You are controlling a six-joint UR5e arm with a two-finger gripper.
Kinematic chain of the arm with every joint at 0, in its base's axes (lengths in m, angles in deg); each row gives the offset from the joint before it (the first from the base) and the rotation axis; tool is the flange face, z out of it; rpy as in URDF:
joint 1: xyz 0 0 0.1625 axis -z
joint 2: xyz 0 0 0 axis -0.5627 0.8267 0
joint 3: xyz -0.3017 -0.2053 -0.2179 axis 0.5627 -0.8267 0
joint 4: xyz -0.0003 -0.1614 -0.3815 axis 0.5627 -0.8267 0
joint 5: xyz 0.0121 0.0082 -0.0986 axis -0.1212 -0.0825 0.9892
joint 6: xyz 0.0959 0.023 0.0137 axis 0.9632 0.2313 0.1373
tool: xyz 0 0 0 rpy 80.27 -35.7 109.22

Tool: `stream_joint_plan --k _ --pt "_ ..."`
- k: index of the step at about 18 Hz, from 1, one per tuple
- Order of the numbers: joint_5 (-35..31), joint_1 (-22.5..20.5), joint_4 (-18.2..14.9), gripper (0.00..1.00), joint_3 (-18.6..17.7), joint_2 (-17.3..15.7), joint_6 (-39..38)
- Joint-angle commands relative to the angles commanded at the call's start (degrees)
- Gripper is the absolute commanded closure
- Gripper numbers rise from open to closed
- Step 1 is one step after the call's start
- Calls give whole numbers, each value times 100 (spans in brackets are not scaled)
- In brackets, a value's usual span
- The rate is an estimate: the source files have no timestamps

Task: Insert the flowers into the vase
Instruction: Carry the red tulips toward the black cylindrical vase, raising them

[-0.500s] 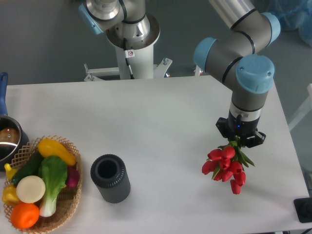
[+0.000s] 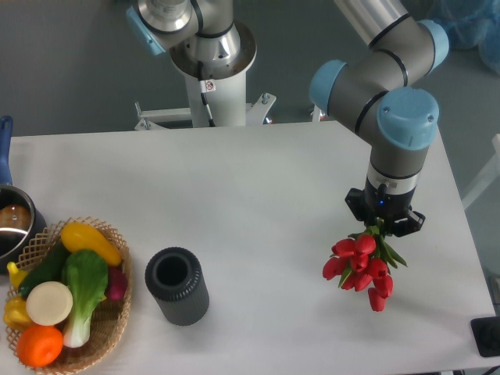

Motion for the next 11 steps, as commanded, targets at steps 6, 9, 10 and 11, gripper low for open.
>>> stream_joint_plan --k 6,9,10,11 --pt "640 369 254 100 35 0 -1000" --pt "800 650 553 100 61 -9 -1502" --pt "852 729 667 100 61 -44 -1642" --pt "957 773 799 100 61 -79 -1818"
